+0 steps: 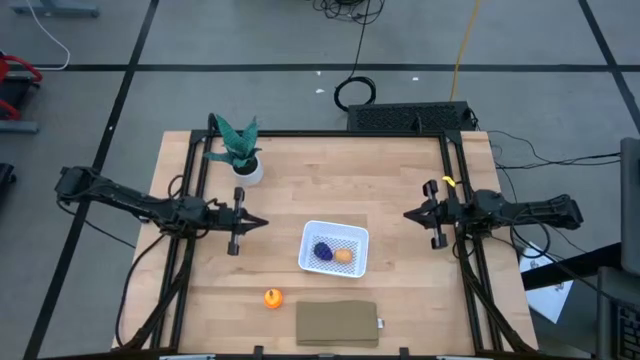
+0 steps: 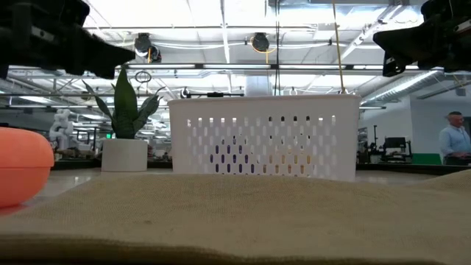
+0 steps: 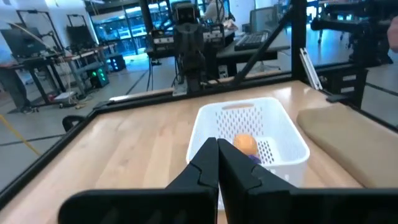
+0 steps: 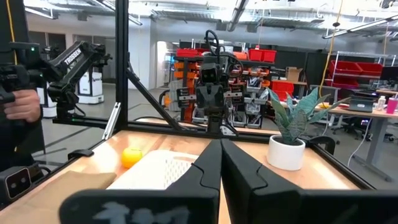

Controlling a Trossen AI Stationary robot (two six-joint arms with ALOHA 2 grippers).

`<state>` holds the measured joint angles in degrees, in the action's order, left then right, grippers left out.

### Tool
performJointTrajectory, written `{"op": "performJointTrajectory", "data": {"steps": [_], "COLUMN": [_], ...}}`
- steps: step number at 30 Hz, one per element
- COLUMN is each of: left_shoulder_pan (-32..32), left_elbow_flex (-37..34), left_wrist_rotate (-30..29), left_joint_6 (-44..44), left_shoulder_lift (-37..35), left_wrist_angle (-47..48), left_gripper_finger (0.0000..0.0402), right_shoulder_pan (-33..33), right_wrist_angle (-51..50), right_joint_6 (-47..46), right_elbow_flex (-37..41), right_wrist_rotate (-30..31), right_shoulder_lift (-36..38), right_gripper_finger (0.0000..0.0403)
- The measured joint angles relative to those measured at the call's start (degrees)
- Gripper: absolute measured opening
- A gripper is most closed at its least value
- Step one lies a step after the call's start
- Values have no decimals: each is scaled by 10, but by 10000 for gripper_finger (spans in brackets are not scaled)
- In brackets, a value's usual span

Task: Pick and placing Produce into tupperware
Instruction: Put the orange into the white basket

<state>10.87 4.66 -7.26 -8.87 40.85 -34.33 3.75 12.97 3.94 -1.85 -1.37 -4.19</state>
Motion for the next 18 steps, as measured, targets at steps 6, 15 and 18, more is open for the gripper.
{"op": "performJointTrajectory", "data": {"steps": [6, 15, 18], "left_shoulder_pan": [0, 0, 0], "left_elbow_flex": [-12, -14, -14], "left_wrist_rotate": [23, 72, 73], "left_joint_6": [-8, -9, -11], "left_shoulder_lift": [0, 0, 0], "left_wrist_angle": [-1, 7, 7], "left_gripper_finger": [0, 0, 0], "right_shoulder_pan": [0, 0, 0], "right_wrist_angle": [0, 0, 0], "right_joint_6": [1, -1, 0], "right_elbow_flex": [0, 0, 0], "right_wrist_rotate": [0, 0, 0], "right_shoulder_lift": [-5, -5, -5], "right_gripper_finger": [0, 0, 0]}}
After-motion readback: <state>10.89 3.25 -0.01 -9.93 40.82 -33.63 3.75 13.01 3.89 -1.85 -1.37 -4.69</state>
